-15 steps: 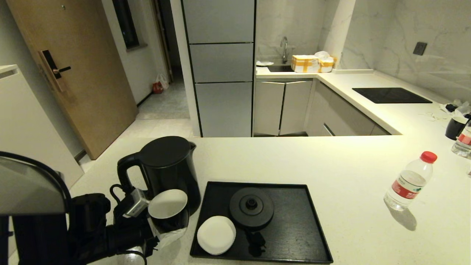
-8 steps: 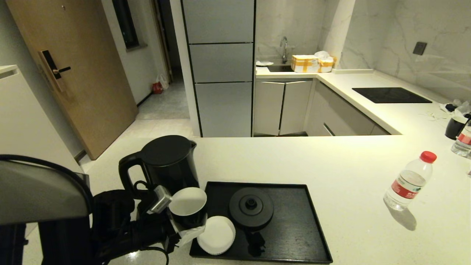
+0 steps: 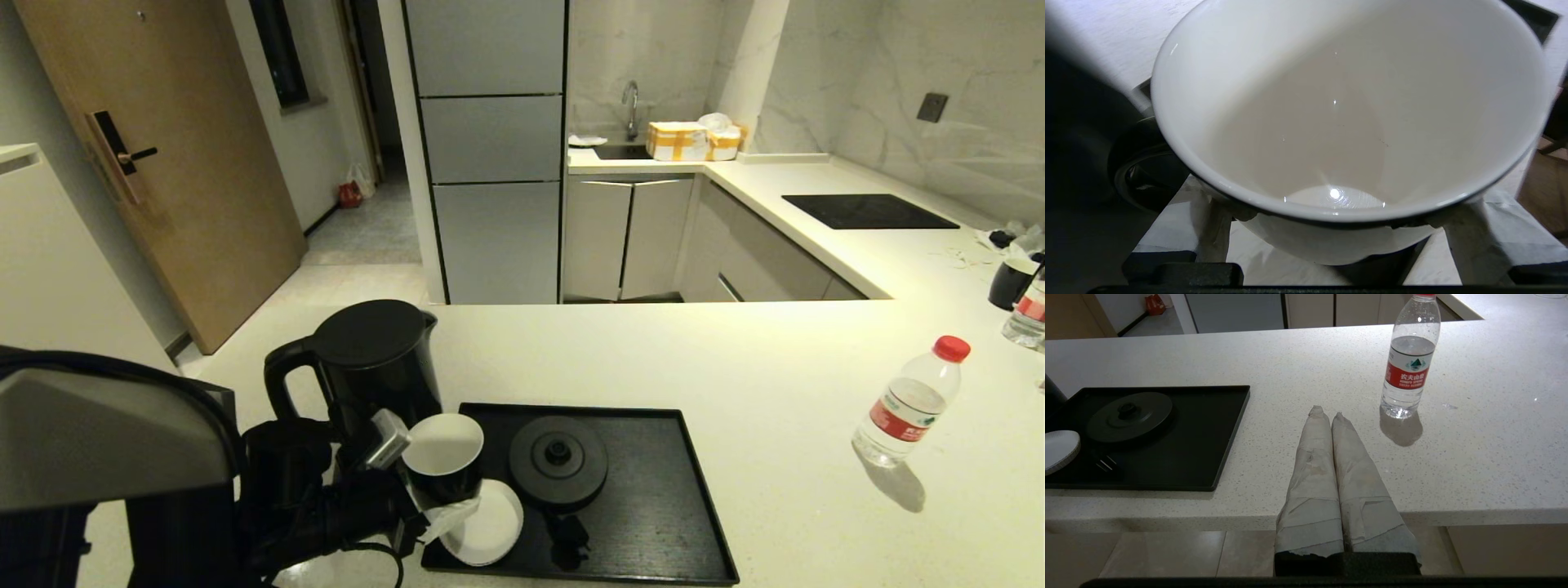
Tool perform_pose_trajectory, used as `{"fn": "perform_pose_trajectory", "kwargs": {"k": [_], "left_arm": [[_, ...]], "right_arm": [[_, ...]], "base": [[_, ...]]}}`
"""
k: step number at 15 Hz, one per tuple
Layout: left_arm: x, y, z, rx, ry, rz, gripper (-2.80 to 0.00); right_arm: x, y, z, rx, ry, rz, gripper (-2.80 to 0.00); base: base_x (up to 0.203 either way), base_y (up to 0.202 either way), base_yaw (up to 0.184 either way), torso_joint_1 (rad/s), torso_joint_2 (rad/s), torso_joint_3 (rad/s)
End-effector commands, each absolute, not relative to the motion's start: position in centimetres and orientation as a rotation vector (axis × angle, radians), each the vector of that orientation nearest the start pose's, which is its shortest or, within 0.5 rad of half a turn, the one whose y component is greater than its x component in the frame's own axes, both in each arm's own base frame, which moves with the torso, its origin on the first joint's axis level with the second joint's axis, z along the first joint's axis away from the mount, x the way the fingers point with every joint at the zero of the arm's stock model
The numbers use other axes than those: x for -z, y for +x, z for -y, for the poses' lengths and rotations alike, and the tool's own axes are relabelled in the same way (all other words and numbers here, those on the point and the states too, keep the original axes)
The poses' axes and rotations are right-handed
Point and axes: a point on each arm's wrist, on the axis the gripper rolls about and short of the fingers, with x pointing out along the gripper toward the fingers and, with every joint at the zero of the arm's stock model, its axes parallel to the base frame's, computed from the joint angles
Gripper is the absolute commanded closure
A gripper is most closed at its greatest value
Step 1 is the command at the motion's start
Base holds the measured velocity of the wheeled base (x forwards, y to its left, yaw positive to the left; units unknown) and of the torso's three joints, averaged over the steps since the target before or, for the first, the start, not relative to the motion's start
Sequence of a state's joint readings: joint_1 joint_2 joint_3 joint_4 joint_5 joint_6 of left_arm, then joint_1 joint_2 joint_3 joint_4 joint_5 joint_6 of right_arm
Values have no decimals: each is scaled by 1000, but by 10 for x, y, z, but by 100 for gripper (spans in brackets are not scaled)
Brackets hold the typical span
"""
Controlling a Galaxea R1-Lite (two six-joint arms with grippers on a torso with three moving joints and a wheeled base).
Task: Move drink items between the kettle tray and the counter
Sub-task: Return the tea cup to its original position
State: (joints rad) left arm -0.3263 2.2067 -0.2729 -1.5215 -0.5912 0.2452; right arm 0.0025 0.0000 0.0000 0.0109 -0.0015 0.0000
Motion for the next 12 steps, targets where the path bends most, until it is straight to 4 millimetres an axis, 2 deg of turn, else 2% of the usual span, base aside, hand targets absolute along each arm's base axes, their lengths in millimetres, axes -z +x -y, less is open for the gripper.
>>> {"fn": "perform_pose_trajectory", "kwargs": {"k": [1,12], "left_arm": [[-9,257,107,977,171,-309,0],[7,255,125,996,192,-355,0]], "right_arm": [[-74,-23,0,-2,0,-14,0],[-74,-23,0,-3,0,-14,0]], "base": [[0,0,0,0,0,0],[0,0,0,0,0,0]]}}
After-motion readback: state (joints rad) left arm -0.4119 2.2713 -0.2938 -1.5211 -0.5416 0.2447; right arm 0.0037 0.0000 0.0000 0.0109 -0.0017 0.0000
